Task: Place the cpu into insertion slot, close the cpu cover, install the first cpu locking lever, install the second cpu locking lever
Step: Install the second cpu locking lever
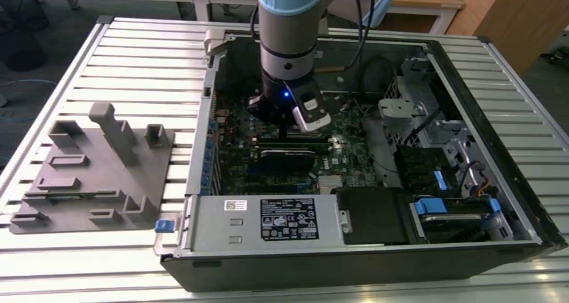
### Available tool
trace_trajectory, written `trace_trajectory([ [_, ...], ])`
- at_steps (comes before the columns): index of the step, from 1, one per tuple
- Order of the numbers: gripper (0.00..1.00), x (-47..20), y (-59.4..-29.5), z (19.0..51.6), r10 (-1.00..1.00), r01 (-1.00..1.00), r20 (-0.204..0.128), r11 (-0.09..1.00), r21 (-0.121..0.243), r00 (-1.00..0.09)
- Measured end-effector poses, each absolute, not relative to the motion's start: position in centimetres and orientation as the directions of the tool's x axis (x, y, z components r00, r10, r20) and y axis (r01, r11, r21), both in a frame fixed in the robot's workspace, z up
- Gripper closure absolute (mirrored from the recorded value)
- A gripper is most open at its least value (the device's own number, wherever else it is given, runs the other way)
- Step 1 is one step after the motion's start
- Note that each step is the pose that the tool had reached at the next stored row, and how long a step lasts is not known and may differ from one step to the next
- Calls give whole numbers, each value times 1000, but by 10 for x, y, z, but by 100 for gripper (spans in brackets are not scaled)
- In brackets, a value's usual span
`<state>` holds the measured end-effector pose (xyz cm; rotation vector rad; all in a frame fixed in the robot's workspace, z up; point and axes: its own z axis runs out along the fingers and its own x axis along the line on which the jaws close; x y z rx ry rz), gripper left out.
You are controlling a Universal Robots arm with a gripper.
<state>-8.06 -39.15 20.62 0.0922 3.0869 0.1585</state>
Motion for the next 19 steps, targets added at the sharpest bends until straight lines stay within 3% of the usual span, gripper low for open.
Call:
trace_trajectory([
  [19, 90, -86, -392, 201, 63, 57, -45, 991, 121, -997],
])
